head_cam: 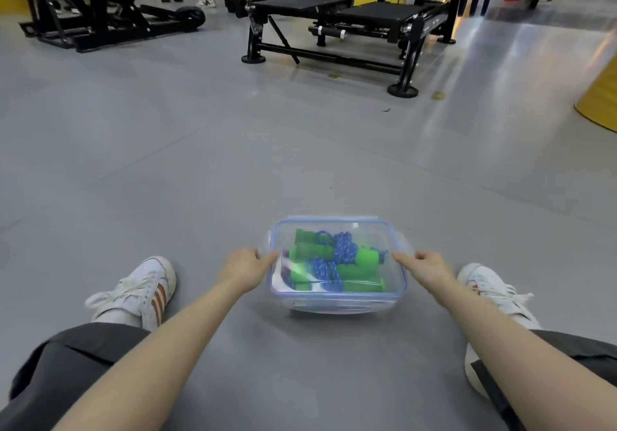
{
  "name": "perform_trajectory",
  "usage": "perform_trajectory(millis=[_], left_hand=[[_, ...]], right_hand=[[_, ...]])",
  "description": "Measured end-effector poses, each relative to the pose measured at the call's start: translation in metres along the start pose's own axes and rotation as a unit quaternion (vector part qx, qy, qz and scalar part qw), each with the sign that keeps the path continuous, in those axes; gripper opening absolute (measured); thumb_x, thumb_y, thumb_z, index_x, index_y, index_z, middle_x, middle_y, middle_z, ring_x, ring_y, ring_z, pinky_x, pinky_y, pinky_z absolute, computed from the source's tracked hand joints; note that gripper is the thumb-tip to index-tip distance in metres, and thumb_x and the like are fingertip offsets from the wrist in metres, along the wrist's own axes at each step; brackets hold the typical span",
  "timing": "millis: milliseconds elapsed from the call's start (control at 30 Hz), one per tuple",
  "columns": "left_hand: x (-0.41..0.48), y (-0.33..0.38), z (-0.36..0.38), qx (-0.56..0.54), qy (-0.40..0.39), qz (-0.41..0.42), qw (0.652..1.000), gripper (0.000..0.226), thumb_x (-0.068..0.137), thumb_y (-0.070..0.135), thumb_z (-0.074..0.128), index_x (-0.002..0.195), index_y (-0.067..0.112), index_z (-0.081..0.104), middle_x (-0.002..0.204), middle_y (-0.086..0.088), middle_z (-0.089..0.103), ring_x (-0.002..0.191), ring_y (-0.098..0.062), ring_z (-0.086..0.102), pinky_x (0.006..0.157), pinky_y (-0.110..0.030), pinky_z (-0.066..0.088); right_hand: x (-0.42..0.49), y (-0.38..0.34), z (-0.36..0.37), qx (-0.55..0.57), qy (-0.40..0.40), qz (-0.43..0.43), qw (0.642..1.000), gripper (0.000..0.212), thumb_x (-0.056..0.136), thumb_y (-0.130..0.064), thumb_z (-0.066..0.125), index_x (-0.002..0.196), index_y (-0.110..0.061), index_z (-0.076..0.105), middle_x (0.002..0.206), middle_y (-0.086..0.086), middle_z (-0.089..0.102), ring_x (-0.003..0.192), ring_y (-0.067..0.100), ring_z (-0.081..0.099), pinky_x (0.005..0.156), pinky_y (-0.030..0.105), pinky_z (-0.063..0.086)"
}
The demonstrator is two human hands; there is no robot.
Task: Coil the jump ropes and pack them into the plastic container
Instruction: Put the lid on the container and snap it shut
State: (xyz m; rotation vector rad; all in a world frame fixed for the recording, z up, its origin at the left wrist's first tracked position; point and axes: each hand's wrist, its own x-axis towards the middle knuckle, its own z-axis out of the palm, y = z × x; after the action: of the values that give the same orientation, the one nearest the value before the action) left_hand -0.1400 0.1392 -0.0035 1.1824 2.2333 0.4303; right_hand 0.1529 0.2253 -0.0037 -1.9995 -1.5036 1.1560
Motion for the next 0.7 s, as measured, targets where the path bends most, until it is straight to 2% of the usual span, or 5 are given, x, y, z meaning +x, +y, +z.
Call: perform_trajectory(millis=[133, 300, 433, 567, 700], left_hand=[[0.005, 0.005, 0.015, -0.251, -0.061, -0.045, 0.965, 0.028, 0.093, 0.034, 0.055, 0.078, 0.012, 0.049, 0.076, -0.002, 0.051, 0.069, -0.017, 0.053, 0.058, -0.023, 0.049], [0.005, -0.011, 0.015, -0.325, -0.11, -0.077, 0.936, 0.033, 0.089, 0.032, 0.063, 0.106, 0.004, 0.061, 0.101, -0.011, 0.067, 0.09, -0.023, 0.063, 0.083, -0.031, 0.054], [-0.015, -0.021, 0.025, -0.349, -0.157, -0.08, 0.92, 0.024, 0.092, 0.029, 0.059, 0.104, 0.008, 0.064, 0.093, -0.009, 0.067, 0.079, -0.019, 0.062, 0.074, -0.025, 0.052], [-0.03, -0.029, 0.027, -0.353, -0.2, -0.083, 0.91, 0.021, 0.094, 0.031, 0.055, 0.102, 0.014, 0.065, 0.095, -0.005, 0.071, 0.084, -0.018, 0.065, 0.085, -0.03, 0.052], [-0.042, -0.025, 0.029, -0.342, -0.185, -0.089, 0.917, 0.022, 0.095, 0.036, 0.052, 0.101, 0.019, 0.064, 0.09, -0.001, 0.07, 0.079, -0.017, 0.063, 0.073, -0.025, 0.052]], right_hand=[[0.011, 0.007, 0.018, 0.121, -0.073, 0.06, 0.988, 0.042, 0.09, -0.031, 0.057, 0.116, 0.002, 0.054, 0.103, 0.014, 0.058, 0.08, 0.026, 0.055, 0.064, 0.032, 0.049], [0.01, 0.012, 0.023, 0.194, -0.084, 0.07, 0.975, 0.044, 0.091, -0.025, 0.057, 0.127, -0.002, 0.046, 0.119, 0.017, 0.06, 0.083, 0.027, 0.059, 0.059, 0.031, 0.049], [-0.01, 0.028, 0.022, 0.231, -0.074, 0.054, 0.969, 0.058, 0.092, -0.023, 0.056, 0.143, -0.027, 0.028, 0.13, 0.01, 0.055, 0.1, 0.03, 0.061, 0.071, 0.036, 0.051], [-0.04, 0.041, 0.021, 0.276, -0.062, 0.053, 0.958, 0.052, 0.094, -0.017, 0.052, 0.142, -0.024, 0.033, 0.12, 0.007, 0.06, 0.074, 0.017, 0.063, 0.053, 0.025, 0.053], [-0.05, 0.035, 0.025, 0.222, -0.054, 0.016, 0.973, 0.044, 0.099, -0.017, 0.04, 0.142, -0.016, 0.034, 0.132, -0.002, 0.048, 0.11, 0.024, 0.057, 0.09, 0.033, 0.045]])
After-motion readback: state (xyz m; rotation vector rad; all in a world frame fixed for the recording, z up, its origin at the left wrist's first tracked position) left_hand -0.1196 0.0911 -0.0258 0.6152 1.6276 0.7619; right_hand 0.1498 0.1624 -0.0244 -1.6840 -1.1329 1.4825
